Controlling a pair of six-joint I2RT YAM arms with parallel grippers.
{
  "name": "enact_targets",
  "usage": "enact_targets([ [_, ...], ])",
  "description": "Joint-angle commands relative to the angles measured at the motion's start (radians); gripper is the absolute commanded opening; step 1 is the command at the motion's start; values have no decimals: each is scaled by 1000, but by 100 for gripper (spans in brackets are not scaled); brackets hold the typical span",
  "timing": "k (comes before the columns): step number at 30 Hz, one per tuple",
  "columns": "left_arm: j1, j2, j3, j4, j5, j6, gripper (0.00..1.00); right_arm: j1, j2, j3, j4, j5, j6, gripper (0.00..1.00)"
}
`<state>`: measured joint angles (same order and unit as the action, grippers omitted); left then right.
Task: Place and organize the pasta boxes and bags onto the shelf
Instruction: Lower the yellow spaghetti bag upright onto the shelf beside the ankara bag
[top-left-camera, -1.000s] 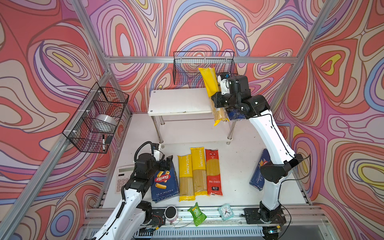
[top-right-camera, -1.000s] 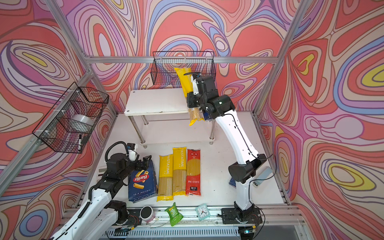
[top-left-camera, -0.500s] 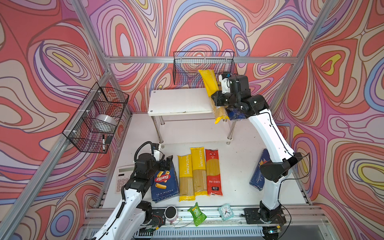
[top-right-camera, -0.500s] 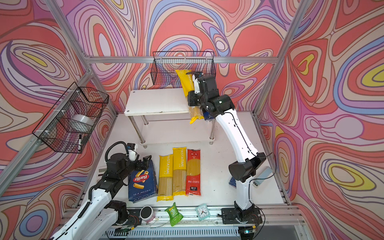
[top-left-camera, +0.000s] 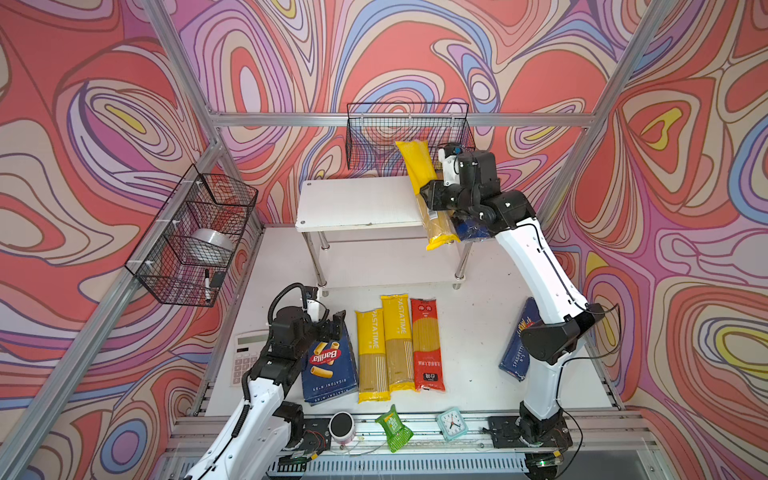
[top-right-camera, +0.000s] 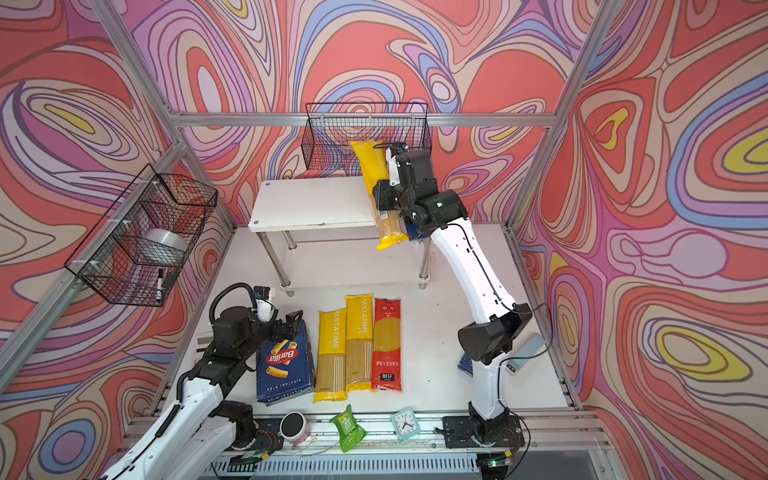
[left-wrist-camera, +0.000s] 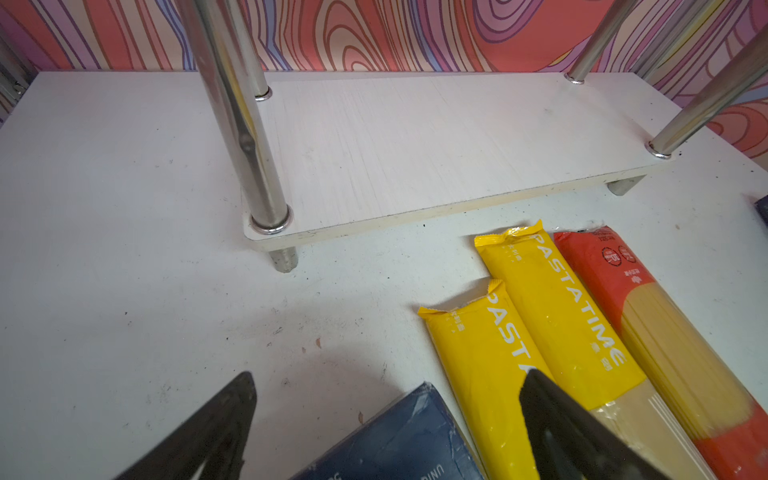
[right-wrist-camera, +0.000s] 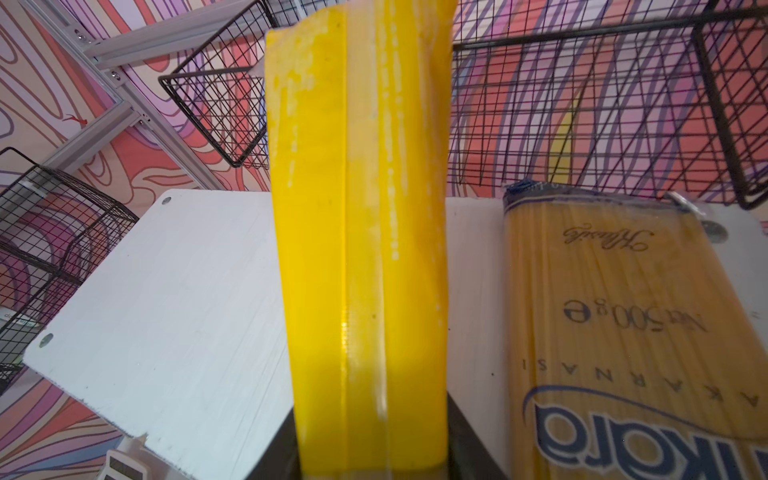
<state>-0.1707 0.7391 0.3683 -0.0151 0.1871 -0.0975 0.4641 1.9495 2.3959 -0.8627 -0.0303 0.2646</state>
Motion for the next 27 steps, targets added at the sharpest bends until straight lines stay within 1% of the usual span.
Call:
enact_targets([
  [1,-4,-10,-8,16,14,16,100,-11,-48,-35,55,24,4,43],
  [12,-4,-21,-12,15,7,15,100,-10,-58,-112,55,30,8,45],
  [27,-4,-10,-7,15,10,15,100,-11,-82,-169,42,32,25,47],
])
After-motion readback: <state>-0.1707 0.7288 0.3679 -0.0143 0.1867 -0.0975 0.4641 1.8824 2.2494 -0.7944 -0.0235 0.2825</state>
